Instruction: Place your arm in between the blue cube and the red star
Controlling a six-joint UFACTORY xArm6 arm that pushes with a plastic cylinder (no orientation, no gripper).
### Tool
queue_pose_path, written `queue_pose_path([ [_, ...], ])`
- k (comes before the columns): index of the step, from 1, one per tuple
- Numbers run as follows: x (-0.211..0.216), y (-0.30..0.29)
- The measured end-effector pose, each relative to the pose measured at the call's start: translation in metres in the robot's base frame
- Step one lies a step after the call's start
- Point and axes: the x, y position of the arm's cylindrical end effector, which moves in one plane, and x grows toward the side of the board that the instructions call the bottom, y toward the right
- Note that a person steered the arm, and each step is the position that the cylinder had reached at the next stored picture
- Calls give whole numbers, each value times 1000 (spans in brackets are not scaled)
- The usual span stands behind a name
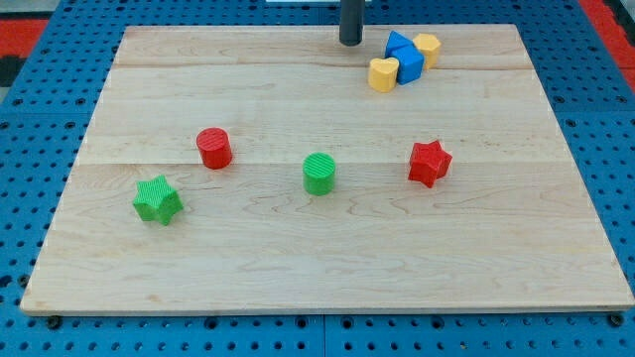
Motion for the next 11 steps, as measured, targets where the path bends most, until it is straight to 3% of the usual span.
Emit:
queue_pose_path([
  [1, 6, 20],
  [2, 53, -24],
  [4, 130, -29],
  [8, 135, -26],
  [9, 158, 6],
  [10, 149, 114],
  [11, 254, 140],
])
